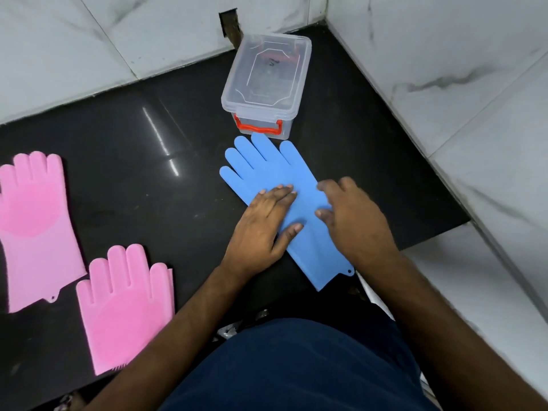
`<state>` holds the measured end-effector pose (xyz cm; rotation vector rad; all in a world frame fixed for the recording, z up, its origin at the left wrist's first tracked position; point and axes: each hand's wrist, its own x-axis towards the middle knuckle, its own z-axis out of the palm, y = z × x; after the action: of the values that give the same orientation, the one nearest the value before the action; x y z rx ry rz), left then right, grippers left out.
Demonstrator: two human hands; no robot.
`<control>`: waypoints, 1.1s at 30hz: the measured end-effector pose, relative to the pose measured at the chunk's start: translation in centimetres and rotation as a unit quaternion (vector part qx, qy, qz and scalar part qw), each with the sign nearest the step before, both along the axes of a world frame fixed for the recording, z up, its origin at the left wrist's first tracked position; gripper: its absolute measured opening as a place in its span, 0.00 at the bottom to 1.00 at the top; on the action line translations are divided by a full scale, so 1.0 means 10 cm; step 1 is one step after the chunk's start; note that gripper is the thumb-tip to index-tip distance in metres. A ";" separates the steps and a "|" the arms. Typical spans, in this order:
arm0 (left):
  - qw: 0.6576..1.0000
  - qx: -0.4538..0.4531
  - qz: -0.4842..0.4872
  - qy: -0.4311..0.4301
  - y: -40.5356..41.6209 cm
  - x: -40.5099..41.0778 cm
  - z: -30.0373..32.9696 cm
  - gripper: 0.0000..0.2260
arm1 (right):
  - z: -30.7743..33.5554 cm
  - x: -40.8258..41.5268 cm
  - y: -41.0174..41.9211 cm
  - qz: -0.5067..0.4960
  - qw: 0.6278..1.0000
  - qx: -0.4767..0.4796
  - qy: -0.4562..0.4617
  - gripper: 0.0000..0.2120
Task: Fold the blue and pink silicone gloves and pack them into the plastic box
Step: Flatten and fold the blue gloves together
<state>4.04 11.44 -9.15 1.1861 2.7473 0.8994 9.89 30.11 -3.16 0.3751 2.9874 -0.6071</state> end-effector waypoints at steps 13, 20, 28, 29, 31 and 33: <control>0.999 -0.008 0.048 0.006 -0.60 0.24 0.04 0.22 | 0.06 -0.42 -0.33 0.032 0.997 0.057 -0.030 0.17; 0.997 -0.068 -0.017 0.021 -0.27 0.20 -0.07 0.37 | 0.01 -0.25 0.00 -0.043 0.991 -0.037 -0.118 0.19; 0.995 -0.084 -0.061 -0.004 -0.26 0.13 -0.03 0.52 | 0.11 -0.21 0.24 0.014 0.928 -0.369 -0.047 0.11; 0.992 -0.089 -0.081 0.022 -0.30 0.12 -0.05 0.53 | 0.09 -0.20 0.23 0.005 0.893 -0.448 -0.037 0.07; 0.988 -0.117 -0.085 0.046 -0.25 0.17 -0.08 0.48 | 0.06 -0.22 0.21 -0.025 0.826 -0.562 -0.044 0.08; 0.998 -0.048 0.037 -0.018 -0.22 0.24 -0.15 0.31 | 0.04 -0.21 0.19 -0.042 0.770 -0.633 -0.070 0.13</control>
<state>6.48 9.27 -10.64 1.0477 2.7877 0.7768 7.76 32.03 -2.72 0.3599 1.7553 -2.1668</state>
